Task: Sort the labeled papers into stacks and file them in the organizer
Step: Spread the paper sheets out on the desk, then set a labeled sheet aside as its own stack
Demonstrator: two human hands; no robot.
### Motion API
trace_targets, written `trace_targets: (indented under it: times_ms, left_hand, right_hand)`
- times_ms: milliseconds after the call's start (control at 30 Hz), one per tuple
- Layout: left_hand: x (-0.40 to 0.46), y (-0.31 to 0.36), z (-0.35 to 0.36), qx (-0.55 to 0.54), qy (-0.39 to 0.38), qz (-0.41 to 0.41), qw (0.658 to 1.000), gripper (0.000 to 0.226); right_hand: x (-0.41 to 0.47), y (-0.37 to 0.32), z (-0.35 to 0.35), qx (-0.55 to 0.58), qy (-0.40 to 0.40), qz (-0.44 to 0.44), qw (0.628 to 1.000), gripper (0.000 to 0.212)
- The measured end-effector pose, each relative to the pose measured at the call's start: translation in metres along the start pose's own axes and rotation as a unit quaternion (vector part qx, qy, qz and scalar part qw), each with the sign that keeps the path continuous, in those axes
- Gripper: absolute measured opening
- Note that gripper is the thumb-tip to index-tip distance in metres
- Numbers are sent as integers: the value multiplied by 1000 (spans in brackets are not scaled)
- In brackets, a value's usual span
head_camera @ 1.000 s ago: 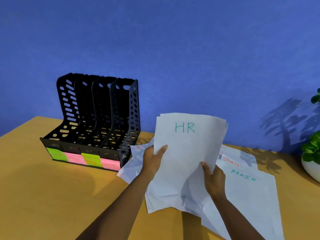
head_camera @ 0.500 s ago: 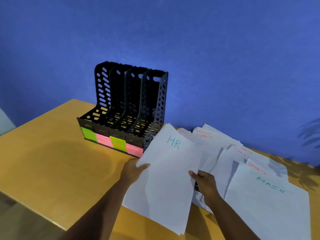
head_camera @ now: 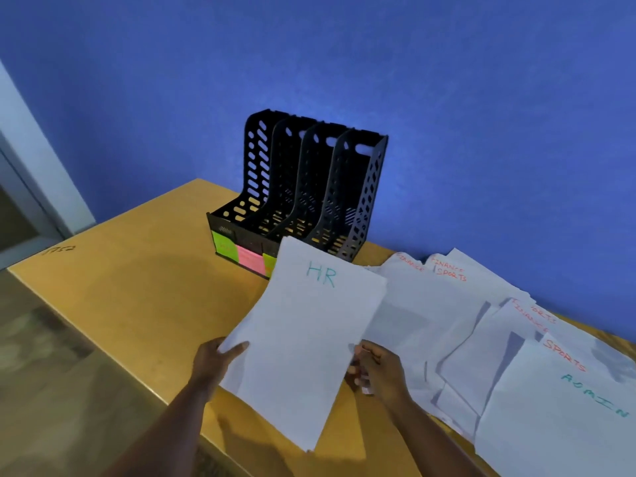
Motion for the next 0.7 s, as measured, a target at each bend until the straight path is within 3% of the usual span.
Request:
trace_targets:
  times_ms: [67,100,167,267,367,467,567,633,700]
  left_hand:
    - [4,-6,-15,78,74,21,994,14]
    - [7,-9,-22,118,98,18,988,27]
    - [12,-11,-36,185,119,22,975,37]
    - [22,-11,-49,277,127,30,952,24]
    - [27,-9,-54,388,163,34,907,18]
    - [32,-11,-55,431,190,25,882,17]
    - [35,-14,-54,415,198,-9,888,18]
    - [34,-14,-53,404,197,-30,893,22]
    - [33,-12,-49,397,193,-43,896,27]
  right_hand:
    - [2,1,6,-24,-6,-20,1000,18]
    - [2,2,8,-24,-7,-25,999,23]
    - [3,5,6,-45,-5,-38,998,25]
    - [6,12,-3,-103,11,-58,993,25]
    - [5,11,-13,-193,71,-124,971,18]
    - [-5,-5,-26,-316,193,-251,894,9]
    - [-10,-15,-31,-453,203,-376,782,36]
    - [-4,-8,-30,-529,116,-300,785,64]
    - [2,9,-33,-600,38,-219,769,71]
Point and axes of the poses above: each hand's wrist, its own x-axis towards the middle knuckle, its own z-axis out of the palm, y = z × x, the point moved 3 cm from there along x, towards the middle knuckle, and after that the axes turned 7 degrees about y, right-handed, at the moved point
